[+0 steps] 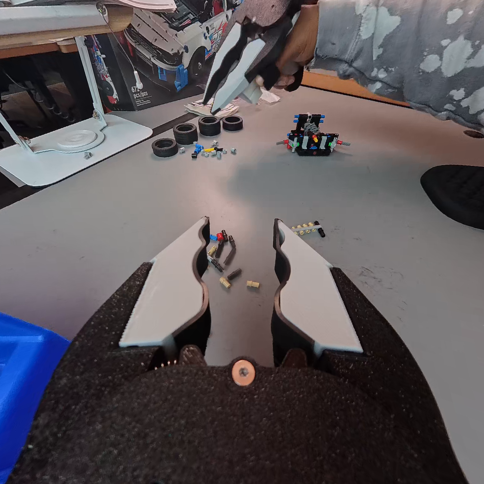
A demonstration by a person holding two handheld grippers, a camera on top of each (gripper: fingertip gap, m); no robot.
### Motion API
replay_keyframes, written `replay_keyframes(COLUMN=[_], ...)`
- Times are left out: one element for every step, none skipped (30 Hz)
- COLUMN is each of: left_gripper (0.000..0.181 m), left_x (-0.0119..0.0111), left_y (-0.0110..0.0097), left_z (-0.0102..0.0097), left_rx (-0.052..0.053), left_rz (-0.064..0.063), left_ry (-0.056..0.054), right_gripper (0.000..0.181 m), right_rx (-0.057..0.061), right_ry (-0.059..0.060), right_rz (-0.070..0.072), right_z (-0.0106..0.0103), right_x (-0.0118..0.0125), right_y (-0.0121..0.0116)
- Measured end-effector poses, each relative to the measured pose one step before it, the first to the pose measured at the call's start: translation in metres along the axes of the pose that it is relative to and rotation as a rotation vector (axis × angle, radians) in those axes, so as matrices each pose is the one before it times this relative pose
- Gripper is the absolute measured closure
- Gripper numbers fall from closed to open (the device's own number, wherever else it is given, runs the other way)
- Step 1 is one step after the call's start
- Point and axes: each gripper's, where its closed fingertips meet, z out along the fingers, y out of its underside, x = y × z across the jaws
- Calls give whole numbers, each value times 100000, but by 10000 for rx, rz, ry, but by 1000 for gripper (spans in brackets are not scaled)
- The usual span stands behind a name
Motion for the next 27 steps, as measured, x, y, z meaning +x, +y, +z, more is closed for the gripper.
replay_keyframes(left_gripper=[133, 133, 133, 133, 133, 133, 133, 133, 133, 134, 134, 134, 134, 134, 135, 135, 136, 136, 137, 139, 139, 140, 141, 140, 140, 142, 144], left_x=[3, -16, -21, -17, -13, -15, -4, 0, 12, 21, 38, 43, 56, 73, 90, 100, 118, 168, 205, 200, 247, 334, 335, 284, 297, 399, 494], left_y=[-10, -14, -6, -13, -5, 12, 5, 17, 29, 36, 52, 68, 63, 60, 80, 93, 75, 87, 94, 90, 95, 95, 104, 71, 6, -67, -124], left_z=[1, -19, -8, -12, 2, -5, 5, 17, 26, 26, 48, 44, 53, 51, 52, 49, 39, 58, 54, 71, 68, 80, 87, 78, 74, 54, 50], left_rx=[8, 8, 7, 5, 3, 0, -6, -11, -14, -20, -30, -34, -33, -38, -47, -50, -50, -57, -63, -66, -70, -75, -77, -64, -23, 20, 59], left_rz=[-9, -13, -17, -16, -12, -9, -3, 4, 8, 13, 19, 24, 32, 40, 42, 45, 52, 54, 44, 27, 10, -18, -45, -46, -37, -50, -99], left_ry=[4, -2, -4, -1, 1, -2, -1, 2, 0, 3, 11, 8, 8, 18, 25, 24, 31, 69, 90, 85, 111, 167, 166, 133, 152, 225, 308], right_gripper=[158, 159, 159, 161, 161, 161, 161, 160, 159, 158, 158, 157, 155, 155, 156, 156, 160, 163, 167, 170, 170, 170, 170, 170, 170, 170, 170], right_rx=[361, 228, 67, -135, -245, -187, -115, -74, -99, -91, 1, -59, -1, -52, -147, -142, -77, -78, -93, 1, 121, 323, 556, 667, 685, 810, 659], right_ry=[-232, -350, -439, -345, -310, -347, -287, -194, -100, -32, 104, 86, 163, 193, 182, 153, 198, 97, -62, 128, 227, 289, 202, 304, 206, 194, 261], right_rz=[-144, -201, -238, -186, -116, -38, 51, 131, 215, 238, 367, 383, 294, 207, 82, 12, -58, -79, -79, -136, -282, -284, -355, -358, -435, -391, -192], right_z=[-921, -668, -355, 19, 323, 520, 675, 773, 791, 750, 649, 559, 430, 349, 344, 354, 219, 51, 37, 83, 63, -63, -230, -374, -424, -502, -409], right_x=[-1655, -2157, -2566, -2561, -2546, -2576, -2313, -1930, -1478, -1078, -562, -317, -18, 109, 121, 110, 237, 134, -59, 171, 237, 281, 60, 160, -27, -86, 123], right_y=[-1019, -716, -336, 102, 410, 468, 468, 523, 590, 566, 387, 388, 215, 201, 278, 213, 31, -66, -41, -141, -226, -522, -885, -1121, -1241, -1484, -1335])
